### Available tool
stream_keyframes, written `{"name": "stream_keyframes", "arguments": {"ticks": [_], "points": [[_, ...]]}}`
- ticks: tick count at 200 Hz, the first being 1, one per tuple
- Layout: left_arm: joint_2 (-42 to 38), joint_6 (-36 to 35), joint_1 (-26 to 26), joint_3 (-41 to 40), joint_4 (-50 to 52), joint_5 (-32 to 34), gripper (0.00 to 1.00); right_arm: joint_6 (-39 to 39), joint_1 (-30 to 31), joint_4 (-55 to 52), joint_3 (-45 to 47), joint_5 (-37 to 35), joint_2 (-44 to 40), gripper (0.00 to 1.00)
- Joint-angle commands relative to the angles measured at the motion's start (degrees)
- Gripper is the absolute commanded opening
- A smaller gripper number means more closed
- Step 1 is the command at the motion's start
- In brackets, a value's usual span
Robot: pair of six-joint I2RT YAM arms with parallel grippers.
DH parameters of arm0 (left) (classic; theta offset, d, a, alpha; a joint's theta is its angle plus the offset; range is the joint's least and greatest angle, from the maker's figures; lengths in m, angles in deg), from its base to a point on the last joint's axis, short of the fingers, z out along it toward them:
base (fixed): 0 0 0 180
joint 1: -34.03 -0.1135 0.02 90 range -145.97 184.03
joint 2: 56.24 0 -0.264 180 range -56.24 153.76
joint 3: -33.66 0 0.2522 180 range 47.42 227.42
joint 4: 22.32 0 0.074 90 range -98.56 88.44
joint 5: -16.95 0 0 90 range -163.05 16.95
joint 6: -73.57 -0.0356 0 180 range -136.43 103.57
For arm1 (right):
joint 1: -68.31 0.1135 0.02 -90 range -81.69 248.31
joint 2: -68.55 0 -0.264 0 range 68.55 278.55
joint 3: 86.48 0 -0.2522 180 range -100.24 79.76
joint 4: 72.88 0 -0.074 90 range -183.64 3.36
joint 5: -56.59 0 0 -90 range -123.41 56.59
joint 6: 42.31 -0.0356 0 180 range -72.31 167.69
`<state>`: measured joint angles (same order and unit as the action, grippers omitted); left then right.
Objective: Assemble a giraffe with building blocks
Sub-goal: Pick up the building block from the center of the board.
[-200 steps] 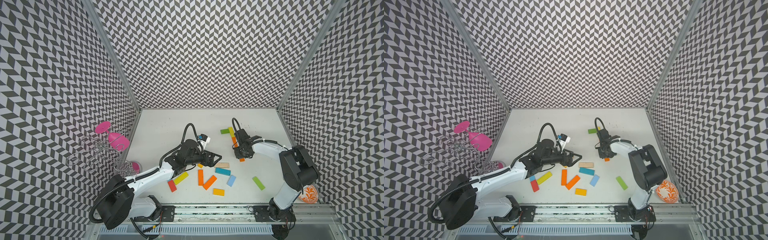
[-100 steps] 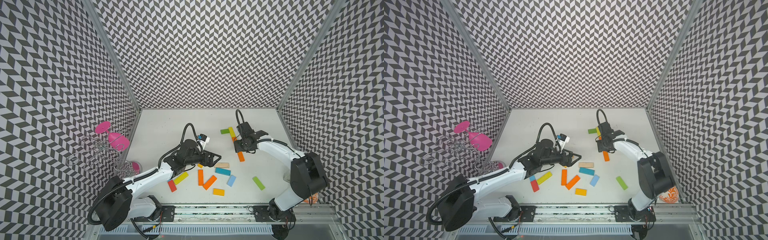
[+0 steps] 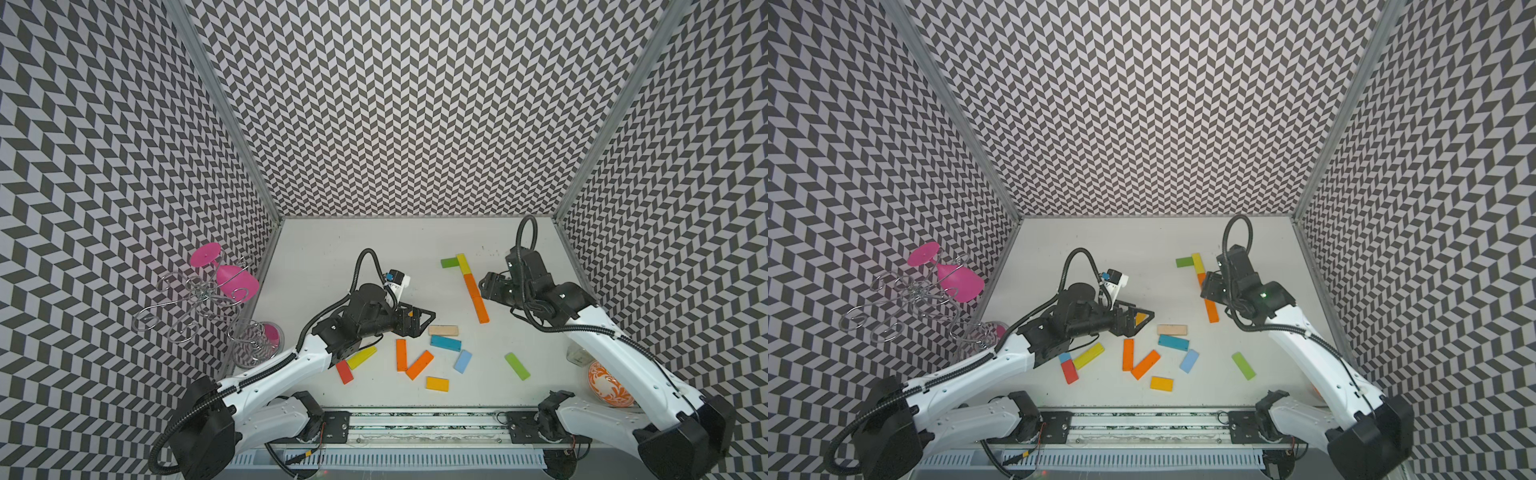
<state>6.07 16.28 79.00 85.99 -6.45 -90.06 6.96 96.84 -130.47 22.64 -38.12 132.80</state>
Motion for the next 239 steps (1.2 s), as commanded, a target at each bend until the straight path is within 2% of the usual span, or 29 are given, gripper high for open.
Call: {"name": "stream_keyframes", "arguments": {"ticks": [1,39,79,140,239], "points": [[-1.97,1.46,1.03,-2.08,3.37,2.93,0.93,-11.37,4.1,-0.29,4.88,-0.68,-2.4,0.67],[-5.09,3.64,2.53,-4.86,5.21,4.84,0.92,-22.16,12.67,-0.77,12.28,-2.64,-3.38,0.67],[-6.8,4.9,2.55,-6.83,5.84,5.04,0.92,-27.43,19.35,-0.06,14.94,-4.34,-0.21,0.67],[-7.9,5.52,2.64,-8.77,6.24,4.8,0.93,-29.93,20.25,-1.71,13.64,-9.06,2.07,0.67],[-10.07,5.08,1.66,-9.74,7.02,5.81,0.93,-25.87,20.46,1.55,9.71,-8.07,9.9,0.67]]}}
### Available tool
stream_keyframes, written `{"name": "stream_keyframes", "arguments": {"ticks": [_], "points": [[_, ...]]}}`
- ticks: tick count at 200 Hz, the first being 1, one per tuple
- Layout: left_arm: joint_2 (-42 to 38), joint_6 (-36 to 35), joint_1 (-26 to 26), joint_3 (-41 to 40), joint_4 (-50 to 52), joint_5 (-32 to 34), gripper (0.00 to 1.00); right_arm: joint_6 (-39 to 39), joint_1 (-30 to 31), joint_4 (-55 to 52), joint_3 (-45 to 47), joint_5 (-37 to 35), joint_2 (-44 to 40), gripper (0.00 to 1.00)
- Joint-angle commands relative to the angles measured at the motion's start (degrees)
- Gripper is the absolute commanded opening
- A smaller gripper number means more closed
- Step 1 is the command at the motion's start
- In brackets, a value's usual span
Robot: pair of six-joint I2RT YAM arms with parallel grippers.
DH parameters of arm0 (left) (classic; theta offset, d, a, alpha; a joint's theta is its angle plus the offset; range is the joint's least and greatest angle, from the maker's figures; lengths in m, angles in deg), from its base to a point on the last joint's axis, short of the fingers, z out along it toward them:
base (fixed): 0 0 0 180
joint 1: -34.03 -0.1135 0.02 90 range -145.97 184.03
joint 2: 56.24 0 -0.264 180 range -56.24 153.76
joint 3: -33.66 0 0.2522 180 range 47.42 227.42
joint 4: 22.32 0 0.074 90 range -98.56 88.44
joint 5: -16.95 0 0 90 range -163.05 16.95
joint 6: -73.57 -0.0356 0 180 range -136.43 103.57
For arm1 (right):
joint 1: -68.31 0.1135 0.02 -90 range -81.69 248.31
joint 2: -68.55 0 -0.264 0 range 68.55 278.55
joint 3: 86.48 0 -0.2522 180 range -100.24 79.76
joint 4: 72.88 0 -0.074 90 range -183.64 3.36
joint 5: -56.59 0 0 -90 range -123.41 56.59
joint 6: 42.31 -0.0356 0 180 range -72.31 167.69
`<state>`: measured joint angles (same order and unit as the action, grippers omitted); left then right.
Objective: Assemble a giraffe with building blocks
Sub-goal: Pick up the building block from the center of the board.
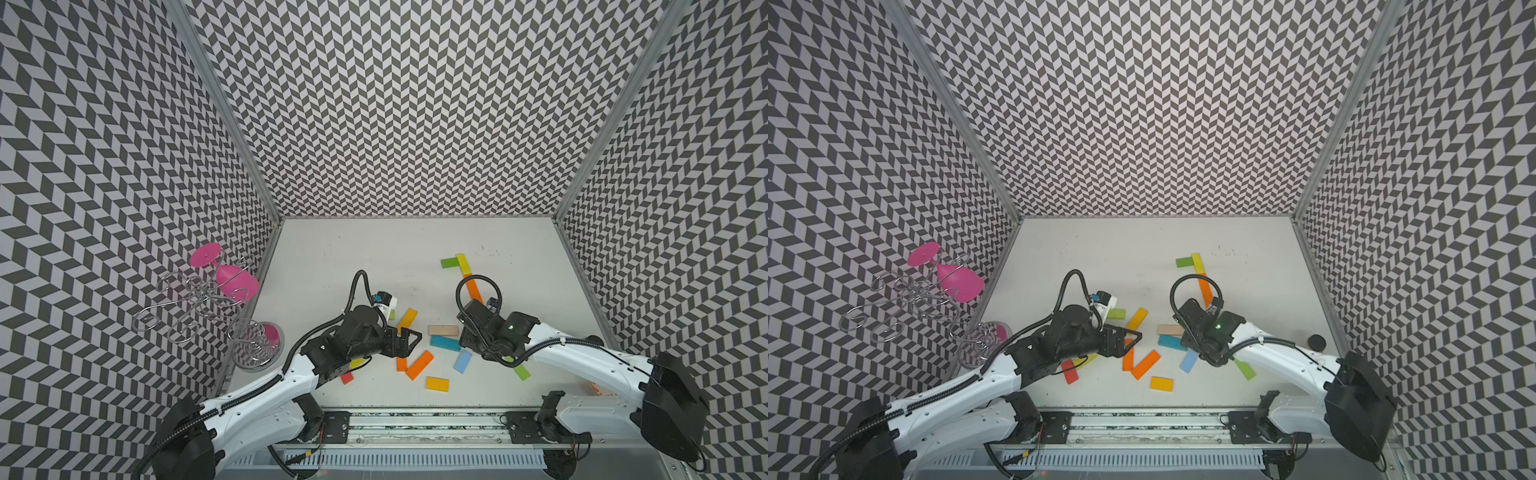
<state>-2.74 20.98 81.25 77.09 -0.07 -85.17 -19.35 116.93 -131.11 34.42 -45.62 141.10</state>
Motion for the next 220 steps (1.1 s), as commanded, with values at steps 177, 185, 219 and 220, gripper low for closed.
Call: {"name": "stream_keyframes", "arguments": {"ticks": [177,185,219,220], "points": [[-6.61,-1.36,-4.24,-2.07,2.61,1.58,0.94,-31.33,3.42,10.17,-3.15,1.93,8.07,0.67],[-6.41,-1.43,-4.29,-2.16,2.29,1.24,0.94,-32.26,3.41,10.68,-3.0,1.67,8.74,0.66],[-5.79,-1.59,-4.42,-2.53,0.82,0.49,0.94,-32.5,3.07,8.88,-6.42,-2.21,12.63,0.66],[-5.78,-1.62,-4.46,-2.57,0.78,0.42,0.94,-32.52,3.06,8.83,-6.51,-2.34,12.75,0.65]]}}
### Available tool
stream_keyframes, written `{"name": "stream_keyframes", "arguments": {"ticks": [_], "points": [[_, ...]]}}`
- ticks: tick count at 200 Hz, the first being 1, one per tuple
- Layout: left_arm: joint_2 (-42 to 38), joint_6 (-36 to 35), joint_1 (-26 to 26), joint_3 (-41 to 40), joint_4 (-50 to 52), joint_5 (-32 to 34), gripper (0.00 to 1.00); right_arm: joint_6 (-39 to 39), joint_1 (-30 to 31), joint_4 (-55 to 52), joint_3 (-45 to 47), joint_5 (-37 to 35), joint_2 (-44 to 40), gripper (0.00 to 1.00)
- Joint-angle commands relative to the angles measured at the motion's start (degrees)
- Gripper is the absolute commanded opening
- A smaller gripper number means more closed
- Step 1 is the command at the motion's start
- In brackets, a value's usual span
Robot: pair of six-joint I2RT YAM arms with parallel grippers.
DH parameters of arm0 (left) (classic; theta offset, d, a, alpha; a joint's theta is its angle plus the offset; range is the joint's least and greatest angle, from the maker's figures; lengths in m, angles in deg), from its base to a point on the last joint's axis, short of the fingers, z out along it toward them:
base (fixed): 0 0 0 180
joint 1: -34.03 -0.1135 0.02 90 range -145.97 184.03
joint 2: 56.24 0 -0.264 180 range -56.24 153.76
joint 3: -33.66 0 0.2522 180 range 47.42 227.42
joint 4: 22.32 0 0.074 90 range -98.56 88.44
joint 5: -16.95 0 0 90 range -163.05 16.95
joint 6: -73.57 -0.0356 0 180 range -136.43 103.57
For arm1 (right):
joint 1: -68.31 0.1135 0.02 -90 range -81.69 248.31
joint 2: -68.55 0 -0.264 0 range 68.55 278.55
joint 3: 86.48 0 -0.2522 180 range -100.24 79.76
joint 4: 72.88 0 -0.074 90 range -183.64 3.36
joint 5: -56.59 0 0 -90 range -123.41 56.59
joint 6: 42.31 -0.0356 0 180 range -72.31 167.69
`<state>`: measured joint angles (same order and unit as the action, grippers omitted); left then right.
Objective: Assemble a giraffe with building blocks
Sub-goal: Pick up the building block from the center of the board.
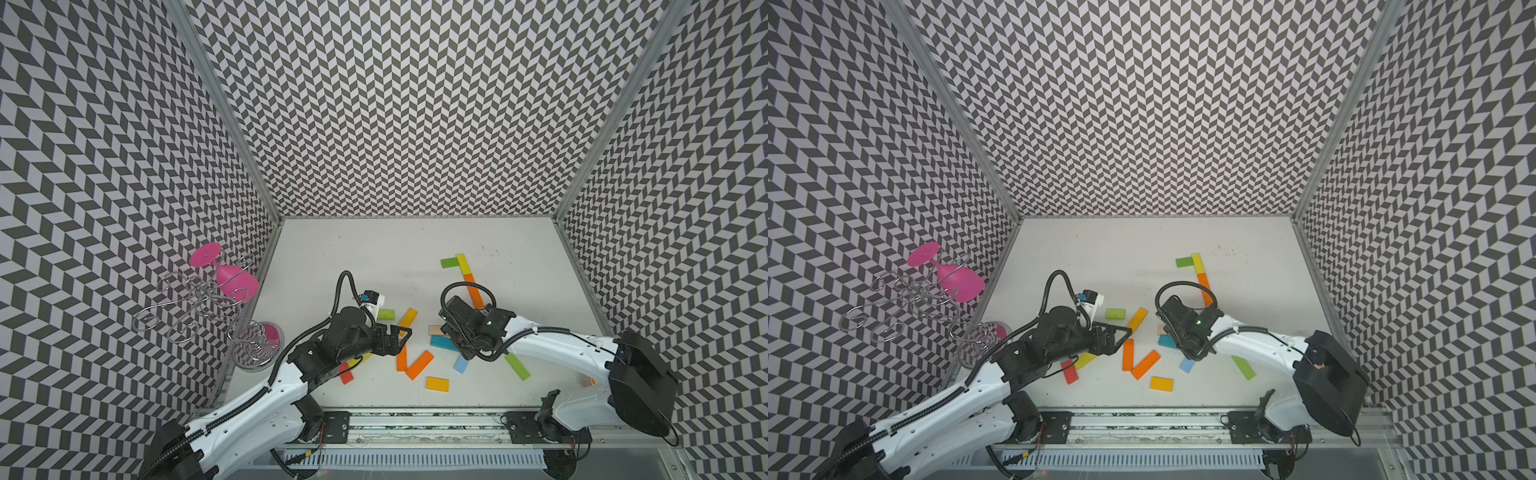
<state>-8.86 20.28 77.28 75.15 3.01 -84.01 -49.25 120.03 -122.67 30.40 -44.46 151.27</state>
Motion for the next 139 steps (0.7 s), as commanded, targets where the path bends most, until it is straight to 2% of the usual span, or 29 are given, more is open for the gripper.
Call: {"name": "stream_keyframes", "arguments": {"ticks": [1,69,139], "points": [[0.34,-0.93,-0.46,-0.59,-2.37,-0.73,0.94,-2.63,-0.04,0.37,-2.58,-3.65,2.74,0.65],[1.74,-0.51,-0.53,-1.53,-4.58,-2.35,0.94,-2.59,-3.53,4.48,-3.28,-5.74,6.33,0.61],[2.19,-0.83,-1.06,-1.76,-5.06,-2.54,0.94,-1.66,-5.44,9.38,-4.42,-0.21,11.96,0.59]]}}
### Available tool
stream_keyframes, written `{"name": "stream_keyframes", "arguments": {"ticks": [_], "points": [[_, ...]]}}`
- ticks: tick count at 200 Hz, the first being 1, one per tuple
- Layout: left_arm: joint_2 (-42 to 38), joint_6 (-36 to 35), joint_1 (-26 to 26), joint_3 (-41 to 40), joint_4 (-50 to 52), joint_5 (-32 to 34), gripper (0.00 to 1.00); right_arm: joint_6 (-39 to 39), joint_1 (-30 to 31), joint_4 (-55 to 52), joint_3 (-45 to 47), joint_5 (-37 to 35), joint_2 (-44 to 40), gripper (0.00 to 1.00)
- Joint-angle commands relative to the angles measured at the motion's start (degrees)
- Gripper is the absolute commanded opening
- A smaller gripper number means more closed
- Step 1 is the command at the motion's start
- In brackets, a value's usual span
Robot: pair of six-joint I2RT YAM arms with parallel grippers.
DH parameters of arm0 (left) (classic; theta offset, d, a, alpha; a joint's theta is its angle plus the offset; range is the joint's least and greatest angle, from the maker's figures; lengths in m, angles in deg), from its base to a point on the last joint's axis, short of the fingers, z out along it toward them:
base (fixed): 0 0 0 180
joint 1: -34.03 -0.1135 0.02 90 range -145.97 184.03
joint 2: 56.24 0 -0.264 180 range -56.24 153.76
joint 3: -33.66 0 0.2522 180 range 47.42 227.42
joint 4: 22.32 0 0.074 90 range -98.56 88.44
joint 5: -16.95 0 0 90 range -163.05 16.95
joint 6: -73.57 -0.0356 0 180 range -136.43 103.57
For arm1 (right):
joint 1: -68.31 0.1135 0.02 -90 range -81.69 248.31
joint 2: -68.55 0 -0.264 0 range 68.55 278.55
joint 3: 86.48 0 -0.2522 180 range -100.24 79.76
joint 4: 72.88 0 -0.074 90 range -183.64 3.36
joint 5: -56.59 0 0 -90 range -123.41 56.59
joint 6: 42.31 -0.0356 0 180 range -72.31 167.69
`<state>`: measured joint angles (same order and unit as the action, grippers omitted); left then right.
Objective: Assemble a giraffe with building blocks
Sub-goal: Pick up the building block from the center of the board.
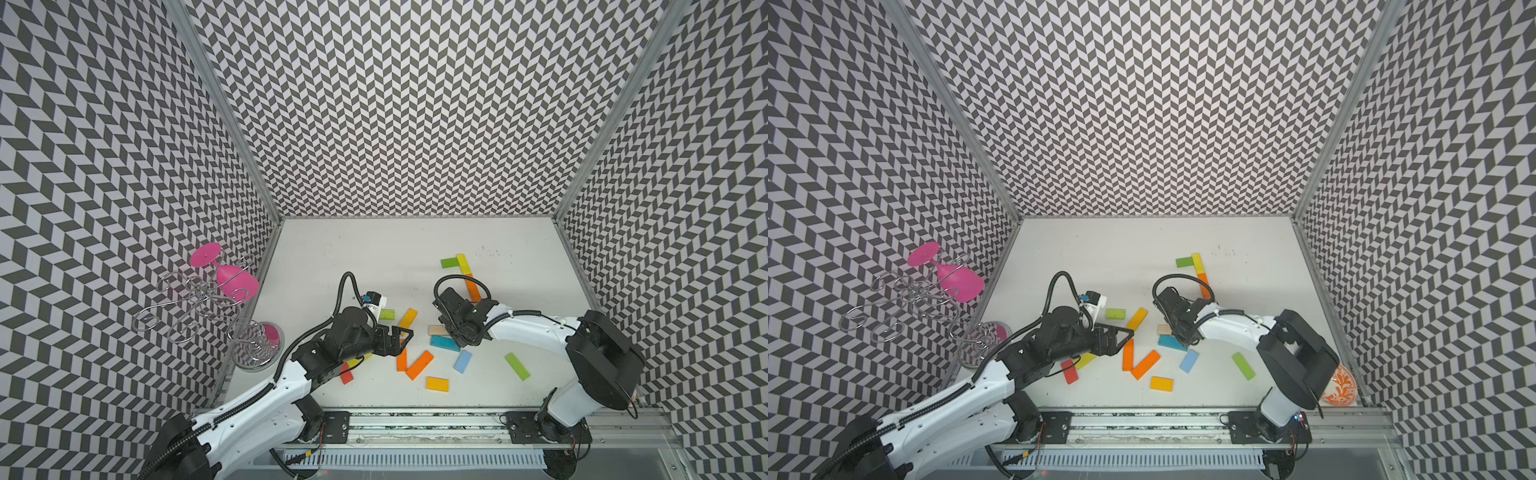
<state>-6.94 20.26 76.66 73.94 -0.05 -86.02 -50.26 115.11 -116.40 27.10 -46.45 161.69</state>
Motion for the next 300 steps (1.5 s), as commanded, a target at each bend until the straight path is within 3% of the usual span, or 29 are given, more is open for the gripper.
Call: {"name": "stream_keyframes", "arguments": {"ticks": [1,61,177,233,266,300], "points": [[0.27,-0.82,-0.44,-0.58,-2.0,-0.55,0.94,-0.62,-0.55,3.21,-1.12,1.83,1.57,0.59],[0.53,-1.62,-1.58,-0.95,-2.14,-1.04,0.95,0.38,-1.37,3.83,-1.61,5.4,4.88,0.54],[-0.96,-2.85,-3.17,2.3,2.12,-0.79,0.95,10.61,-4.42,-13.2,-12.99,11.06,17.14,0.46],[-1.89,-4.14,-4.69,3.46,4.02,-0.91,0.95,15.2,-5.15,-19.96,-20.97,9.61,24.13,0.33],[-2.36,-5.4,-6.45,3.65,5.11,-1.45,0.95,15.03,-5.32,-20.12,-22.65,9.36,23.44,0.26],[-1.54,-5.7,-6.99,3.55,4.39,-2.81,0.95,13.04,-5.54,-20.06,-24.41,6.06,15.42,0.21]]}}
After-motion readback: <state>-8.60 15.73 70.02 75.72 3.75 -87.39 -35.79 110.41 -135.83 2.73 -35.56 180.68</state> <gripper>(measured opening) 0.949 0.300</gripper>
